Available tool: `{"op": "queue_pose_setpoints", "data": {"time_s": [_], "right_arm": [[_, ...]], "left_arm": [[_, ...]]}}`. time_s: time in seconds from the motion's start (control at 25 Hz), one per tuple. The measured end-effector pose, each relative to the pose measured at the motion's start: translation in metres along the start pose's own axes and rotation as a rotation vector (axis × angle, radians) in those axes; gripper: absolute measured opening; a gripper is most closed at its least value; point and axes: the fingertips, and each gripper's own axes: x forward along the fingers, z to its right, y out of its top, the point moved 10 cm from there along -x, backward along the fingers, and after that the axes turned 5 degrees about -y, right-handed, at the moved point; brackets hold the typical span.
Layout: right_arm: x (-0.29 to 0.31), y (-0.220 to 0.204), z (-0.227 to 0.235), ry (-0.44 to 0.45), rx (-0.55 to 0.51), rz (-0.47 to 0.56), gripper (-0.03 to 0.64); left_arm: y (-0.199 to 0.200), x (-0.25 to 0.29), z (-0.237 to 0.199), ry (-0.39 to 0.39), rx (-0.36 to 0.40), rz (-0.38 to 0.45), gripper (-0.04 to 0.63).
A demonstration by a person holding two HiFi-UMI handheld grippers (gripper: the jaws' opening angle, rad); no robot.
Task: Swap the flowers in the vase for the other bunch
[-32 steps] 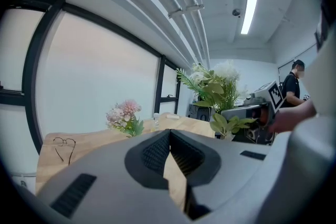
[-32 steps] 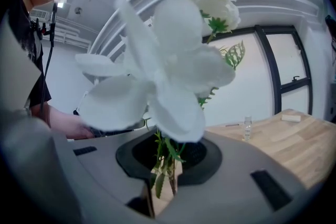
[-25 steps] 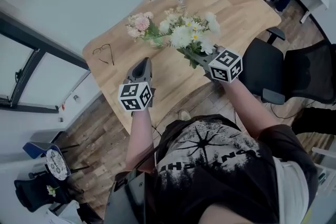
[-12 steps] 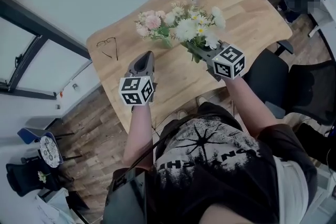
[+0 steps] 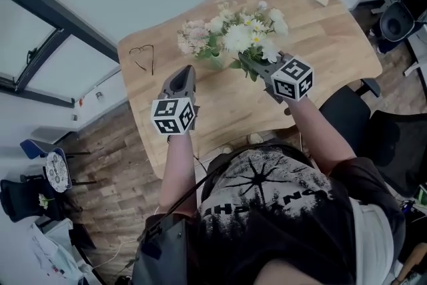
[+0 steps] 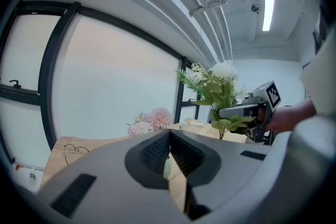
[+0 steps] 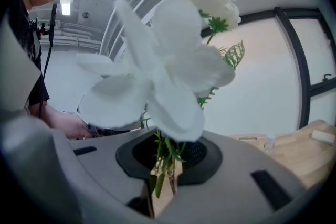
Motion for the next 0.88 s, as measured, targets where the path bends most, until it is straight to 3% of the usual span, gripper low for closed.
{"op": "queue_pose_setpoints", "data": {"time_s": [0.4,0.6,0.88], "right_arm": [[0.014,-0.004,0.026,0.040,0.015,-0.019,0.069],[0.020,-0.002,0.035,0.043,0.015,-0.019,0.069],[0.019,-0.002,0.049,0.036,0.022,-0.018,0.067]], "left_arm": [[0.004,0.018,-0.007,0.032,0.014,-0.021,0.017],[0.014,0.030,-0.009,0.041,0.093,-0.051,0.020],[0.028,0.052,-0.007,0.057,0.206,-0.104,0.152]]}}
